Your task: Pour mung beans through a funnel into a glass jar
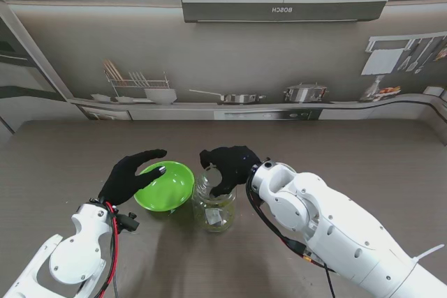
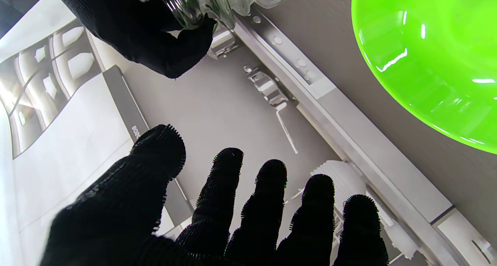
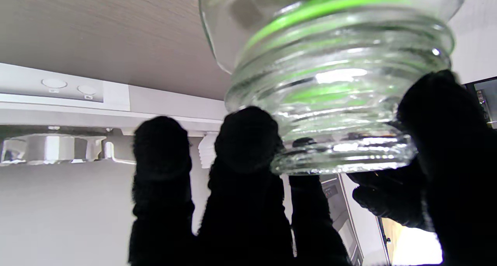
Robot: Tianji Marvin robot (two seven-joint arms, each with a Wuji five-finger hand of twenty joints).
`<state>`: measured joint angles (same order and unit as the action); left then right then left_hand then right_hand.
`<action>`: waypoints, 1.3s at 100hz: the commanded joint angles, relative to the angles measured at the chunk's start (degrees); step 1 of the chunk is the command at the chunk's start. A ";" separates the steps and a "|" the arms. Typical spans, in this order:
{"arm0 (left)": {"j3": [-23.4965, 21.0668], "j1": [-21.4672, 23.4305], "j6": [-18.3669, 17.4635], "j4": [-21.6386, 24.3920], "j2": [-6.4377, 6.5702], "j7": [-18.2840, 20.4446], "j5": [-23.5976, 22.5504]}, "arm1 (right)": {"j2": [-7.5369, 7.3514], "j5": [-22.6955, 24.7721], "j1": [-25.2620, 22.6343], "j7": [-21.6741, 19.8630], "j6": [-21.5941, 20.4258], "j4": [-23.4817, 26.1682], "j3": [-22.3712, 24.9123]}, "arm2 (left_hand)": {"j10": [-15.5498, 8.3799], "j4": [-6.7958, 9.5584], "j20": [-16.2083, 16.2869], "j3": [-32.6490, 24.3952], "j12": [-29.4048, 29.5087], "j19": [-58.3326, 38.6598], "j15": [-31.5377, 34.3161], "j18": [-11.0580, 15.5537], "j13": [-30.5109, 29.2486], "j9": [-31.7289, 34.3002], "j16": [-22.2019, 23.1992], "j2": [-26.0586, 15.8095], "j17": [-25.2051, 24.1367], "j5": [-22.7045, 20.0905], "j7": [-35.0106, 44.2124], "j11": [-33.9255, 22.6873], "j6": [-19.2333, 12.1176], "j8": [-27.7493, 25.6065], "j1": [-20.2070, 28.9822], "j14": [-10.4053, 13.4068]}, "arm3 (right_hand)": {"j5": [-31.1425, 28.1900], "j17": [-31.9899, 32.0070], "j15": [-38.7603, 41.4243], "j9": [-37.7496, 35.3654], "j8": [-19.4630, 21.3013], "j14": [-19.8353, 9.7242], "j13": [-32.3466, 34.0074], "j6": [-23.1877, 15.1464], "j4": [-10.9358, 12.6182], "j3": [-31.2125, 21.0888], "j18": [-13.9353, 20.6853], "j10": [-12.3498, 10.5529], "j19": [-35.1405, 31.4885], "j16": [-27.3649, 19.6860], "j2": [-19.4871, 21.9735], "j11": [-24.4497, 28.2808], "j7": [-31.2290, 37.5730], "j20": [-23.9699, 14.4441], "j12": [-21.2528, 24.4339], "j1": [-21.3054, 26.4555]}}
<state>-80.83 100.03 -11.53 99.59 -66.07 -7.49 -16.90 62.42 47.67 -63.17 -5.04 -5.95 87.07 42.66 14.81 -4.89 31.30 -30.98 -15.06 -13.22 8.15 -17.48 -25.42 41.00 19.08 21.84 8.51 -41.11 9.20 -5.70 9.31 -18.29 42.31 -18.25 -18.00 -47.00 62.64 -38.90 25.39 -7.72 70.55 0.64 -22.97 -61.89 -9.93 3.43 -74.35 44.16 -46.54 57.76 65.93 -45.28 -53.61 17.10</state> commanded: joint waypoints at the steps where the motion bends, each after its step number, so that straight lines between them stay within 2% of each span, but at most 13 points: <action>1: -0.08 0.22 0.24 0.40 -0.03 1.26 0.27 | -0.13 0.47 -0.18 -0.84 -0.37 -0.10 -0.04 | -0.22 1.40 0.09 0.93 0.35 1.97 -1.16 0.18 -0.32 -0.65 -0.59 -2.37 -0.87 -1.03 0.18 0.76 -0.20 -0.19 1.51 -0.29 | -3.40 0.71 -0.78 -0.15 0.92 -0.63 -0.86 -5.07 9.30 -13.48 -0.43 -7.62 0.28 -0.64 9.27 -0.44 4.89 -0.47 3.16 6.81; 19: -0.10 0.21 0.33 0.41 0.02 1.51 0.37 | -0.20 1.22 -0.20 -0.37 -1.10 -0.45 -0.14 | -0.13 1.44 0.12 1.05 0.36 1.94 -1.15 0.13 -0.37 -0.68 -0.55 -2.37 -0.82 -0.75 0.05 0.77 -0.23 -0.15 1.59 -0.35 | -3.74 1.79 -3.23 2.13 2.45 -0.01 -2.39 -4.71 13.30 -13.40 -0.16 -6.77 0.66 -1.28 11.00 -2.61 0.99 -0.49 6.49 3.15; 24: -0.12 0.22 0.33 0.41 0.03 1.57 0.38 | -0.22 1.41 -0.25 -0.16 -1.30 -0.59 -0.20 | -0.18 1.44 0.12 1.10 0.35 1.95 -1.16 0.09 -0.36 -0.62 -0.55 -2.36 -0.84 -1.06 0.18 0.74 -0.30 -0.20 1.57 -0.41 | -3.61 2.23 -4.15 3.45 6.36 0.36 -3.18 -4.71 16.41 -12.99 -0.09 -6.49 0.90 -1.49 12.07 -2.54 -1.71 -0.46 8.11 1.57; 29: -0.14 0.22 0.33 0.41 0.03 1.60 0.38 | -0.22 1.74 -0.30 0.25 -1.51 -0.81 -0.29 | -0.14 1.45 0.12 1.12 0.36 1.97 -1.17 0.08 -0.33 -0.72 -0.54 -2.42 -0.87 -0.63 0.00 0.79 -0.21 -0.14 1.63 -0.29 | -3.61 2.34 -4.43 3.82 8.08 0.30 -3.45 -4.72 17.33 -13.07 -0.08 -6.41 0.95 -1.56 12.17 -2.45 -2.50 -0.46 8.37 0.92; 44: -0.17 0.23 0.34 0.40 0.06 1.73 0.39 | -0.25 2.18 -0.38 0.72 -1.92 -1.22 -0.45 | -0.16 1.47 0.14 1.15 0.34 1.97 -1.12 0.05 -0.44 -0.65 -0.51 -2.36 -0.88 -0.79 0.09 0.76 -0.22 -0.18 1.62 -0.38 | -3.00 2.85 -4.84 4.91 8.71 0.66 -4.20 -4.91 17.56 -11.88 0.06 -6.09 1.19 -1.73 12.80 -2.36 -3.57 -0.38 8.44 0.10; 67: -0.20 0.19 0.38 0.37 0.10 1.97 0.50 | -0.37 3.21 -0.68 1.61 -2.75 -1.78 -0.50 | -0.10 1.46 0.16 1.19 0.34 1.97 -1.11 0.12 -0.46 -0.65 -0.49 -2.40 -0.88 -0.70 0.05 0.76 -0.29 -0.18 1.58 -0.27 | -0.88 3.97 -5.28 7.84 8.86 0.75 -5.92 -5.17 17.18 -9.25 0.22 -5.56 1.75 -1.90 10.92 -2.57 -5.35 -0.19 8.60 -2.16; 90: -0.24 0.19 0.47 0.36 0.14 2.20 0.59 | -0.48 3.83 -1.07 2.15 -3.34 -2.06 -0.35 | -0.05 1.48 0.17 1.27 0.33 1.97 -1.10 0.08 -0.52 -0.71 -0.49 -2.47 -0.90 -0.75 0.08 0.78 -0.29 -0.20 1.59 -0.31 | -0.37 4.73 -5.96 10.34 8.93 0.92 -7.37 -8.08 16.87 -7.77 0.48 -4.98 2.34 -2.41 11.31 -2.50 -7.43 0.14 8.98 -2.58; 105: -0.23 0.19 0.63 0.39 0.17 2.41 0.70 | -0.55 4.42 -1.38 2.59 -3.64 -2.11 -0.17 | -0.09 1.49 0.16 1.36 0.33 2.02 -1.09 0.15 -0.54 -0.80 -0.49 -2.54 -1.00 -0.78 0.09 0.80 -0.35 -0.21 1.66 -0.29 | 1.51 5.41 -6.94 12.79 8.80 1.42 -8.79 -8.03 16.34 -5.82 0.35 -4.21 2.80 -2.94 10.02 -3.30 -9.07 0.35 9.60 -4.15; 117: -0.25 0.18 0.70 0.41 0.21 2.61 0.79 | -0.63 4.67 -1.48 2.56 -3.79 -2.06 -0.12 | -0.01 1.50 0.16 1.45 0.33 2.03 -1.14 0.10 -0.44 -0.75 -0.51 -2.57 -1.02 -0.72 0.07 0.78 -0.24 -0.21 1.69 -0.38 | 4.56 6.01 -8.02 15.34 8.14 2.36 -9.97 -7.88 16.16 -3.73 0.10 -2.98 3.22 -3.69 9.67 -5.48 -12.57 0.47 11.90 -5.57; 130: -0.29 0.22 0.78 0.45 0.22 2.70 0.87 | -0.74 4.80 -1.49 2.12 -4.01 -1.89 0.02 | -0.05 1.51 0.17 1.53 0.33 2.04 -1.11 0.11 -0.52 -0.77 -0.50 -2.62 -1.06 -0.58 0.01 0.79 -0.32 -0.19 1.72 -0.26 | 7.22 7.05 -10.97 18.13 7.31 4.10 -11.79 -7.69 16.15 -0.60 -0.70 -1.46 3.99 -5.26 9.74 -10.38 -17.10 0.40 16.92 -7.06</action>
<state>-81.00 100.04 -10.96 99.62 -65.80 -5.93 -16.26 61.96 51.98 -64.04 -1.50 -9.67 85.66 42.89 14.84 -4.89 31.30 -30.81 -15.04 -12.70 8.15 -17.48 -25.42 41.00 19.08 21.29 8.47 -41.11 9.20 -5.69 9.32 -18.29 42.31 -18.28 -13.15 -40.74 58.80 -23.89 31.96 -5.66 60.68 -5.83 -10.51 -62.59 -9.93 0.65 -70.74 42.81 -38.05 49.79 50.22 -45.25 -38.79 10.09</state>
